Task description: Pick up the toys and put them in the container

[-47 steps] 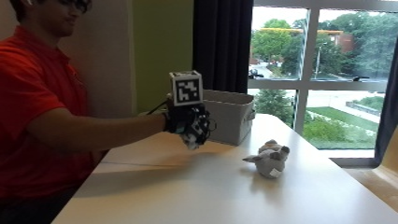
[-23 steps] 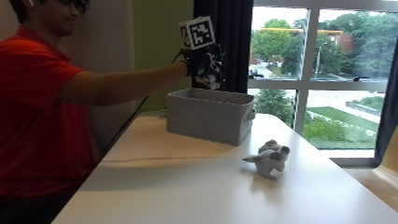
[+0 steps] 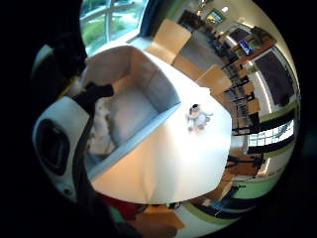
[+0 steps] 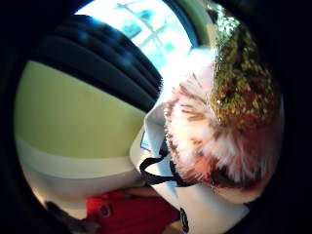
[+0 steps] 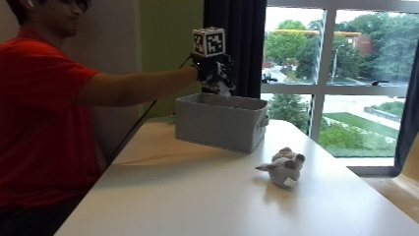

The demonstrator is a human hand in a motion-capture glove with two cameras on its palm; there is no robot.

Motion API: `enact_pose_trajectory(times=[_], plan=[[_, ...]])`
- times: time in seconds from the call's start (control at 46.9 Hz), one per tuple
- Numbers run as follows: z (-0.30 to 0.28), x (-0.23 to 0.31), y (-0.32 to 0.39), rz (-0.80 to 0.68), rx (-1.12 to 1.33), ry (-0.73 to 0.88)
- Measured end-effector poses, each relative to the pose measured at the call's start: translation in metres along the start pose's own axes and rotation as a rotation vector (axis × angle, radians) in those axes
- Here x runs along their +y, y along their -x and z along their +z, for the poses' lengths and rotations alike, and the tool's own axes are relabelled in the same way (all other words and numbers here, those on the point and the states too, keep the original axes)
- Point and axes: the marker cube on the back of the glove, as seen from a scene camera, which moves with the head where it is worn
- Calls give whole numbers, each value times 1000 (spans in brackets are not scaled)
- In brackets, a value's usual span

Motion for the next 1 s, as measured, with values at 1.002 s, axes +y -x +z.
enact_pose_trajectory(times=[1.002], plan=[[66,96,-306,494,142,93]])
